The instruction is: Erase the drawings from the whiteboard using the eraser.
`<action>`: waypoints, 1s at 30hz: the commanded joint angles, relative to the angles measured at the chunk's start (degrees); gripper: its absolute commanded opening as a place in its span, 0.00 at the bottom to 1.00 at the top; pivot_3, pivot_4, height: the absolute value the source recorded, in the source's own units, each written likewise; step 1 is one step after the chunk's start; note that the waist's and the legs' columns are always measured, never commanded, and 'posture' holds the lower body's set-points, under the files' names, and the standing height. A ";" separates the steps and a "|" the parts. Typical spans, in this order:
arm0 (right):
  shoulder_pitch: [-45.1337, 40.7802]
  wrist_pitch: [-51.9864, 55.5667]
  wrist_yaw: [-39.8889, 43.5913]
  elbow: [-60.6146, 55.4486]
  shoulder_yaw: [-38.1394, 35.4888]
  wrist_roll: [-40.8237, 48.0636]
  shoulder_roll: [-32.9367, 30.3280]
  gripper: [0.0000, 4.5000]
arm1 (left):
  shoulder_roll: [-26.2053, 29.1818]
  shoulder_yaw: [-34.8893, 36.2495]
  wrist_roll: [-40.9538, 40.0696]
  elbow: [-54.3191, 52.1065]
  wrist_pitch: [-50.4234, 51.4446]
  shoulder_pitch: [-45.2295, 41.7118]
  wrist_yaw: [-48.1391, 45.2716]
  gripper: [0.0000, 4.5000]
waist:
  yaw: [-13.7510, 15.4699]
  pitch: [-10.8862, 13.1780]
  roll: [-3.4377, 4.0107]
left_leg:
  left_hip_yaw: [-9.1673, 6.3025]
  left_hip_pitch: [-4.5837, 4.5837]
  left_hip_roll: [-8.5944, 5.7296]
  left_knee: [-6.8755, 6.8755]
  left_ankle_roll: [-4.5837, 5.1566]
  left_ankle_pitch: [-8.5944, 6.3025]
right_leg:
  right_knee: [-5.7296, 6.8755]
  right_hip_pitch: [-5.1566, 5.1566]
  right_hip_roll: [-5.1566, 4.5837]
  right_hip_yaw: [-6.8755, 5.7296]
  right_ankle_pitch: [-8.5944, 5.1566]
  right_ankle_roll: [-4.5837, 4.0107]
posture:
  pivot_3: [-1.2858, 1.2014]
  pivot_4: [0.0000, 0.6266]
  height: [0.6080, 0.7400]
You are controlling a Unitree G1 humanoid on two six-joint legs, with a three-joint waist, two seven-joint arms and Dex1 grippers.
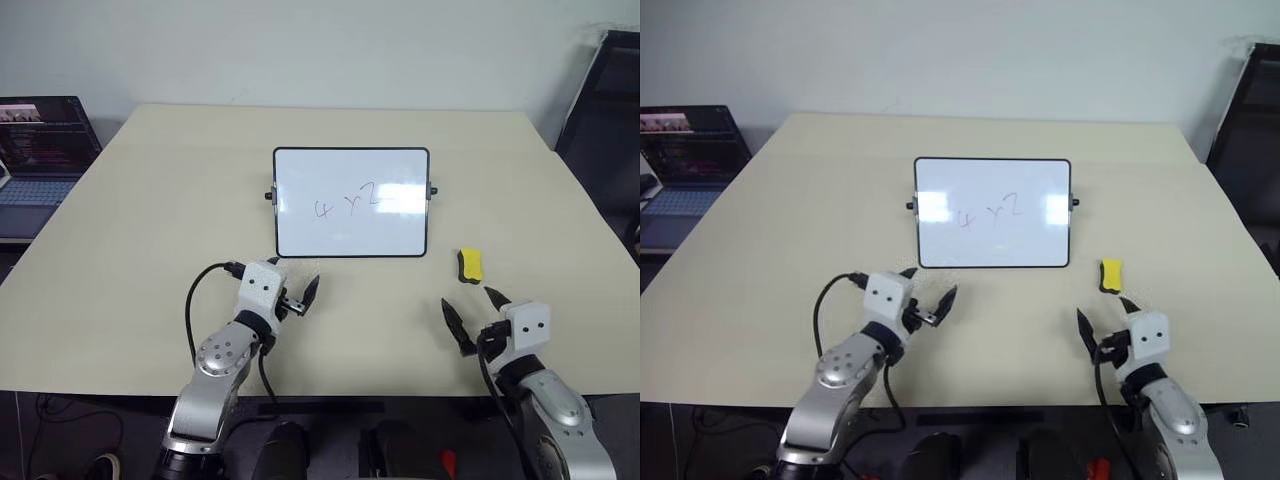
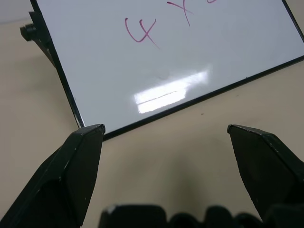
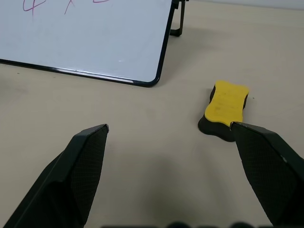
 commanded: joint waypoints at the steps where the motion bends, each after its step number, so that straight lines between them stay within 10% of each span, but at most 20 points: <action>1: -0.32 1.09 -0.53 -1.74 -1.95 1.01 -0.54 1.00 | -0.31 -0.34 0.16 -1.83 -1.07 -0.19 0.22 1.00 | 0.00 0.00 0.00 | 0.00 0.01 0.00 0.00 0.00 0.00 | 0.00 0.01 0.00 0.00 0.00 0.00 | 0.52 0.24 1.00; 13: -2.32 9.85 -4.11 -12.71 -0.46 1.65 1.27 1.00 | 5.79 0.57 -5.44 -3.99 -0.01 -3.54 -9.80 1.00 | -0.01 0.00 0.00 | -0.01 0.00 0.02 -0.03 0.00 0.00 | 0.01 -0.02 0.02 -0.02 -0.01 -0.02 | 0.52 0.24 1.00; 30: -22.26 39.86 -19.49 -14.37 -4.96 4.79 6.40 1.00 | 20.11 -1.13 -17.28 11.61 -2.70 -29.95 -43.98 1.00 | -0.07 0.03 -0.05 | 0.00 -0.10 -0.11 -0.09 0.00 -0.01 | -0.03 -0.11 0.07 -0.07 -0.05 -0.06 | 0.52 0.24 1.00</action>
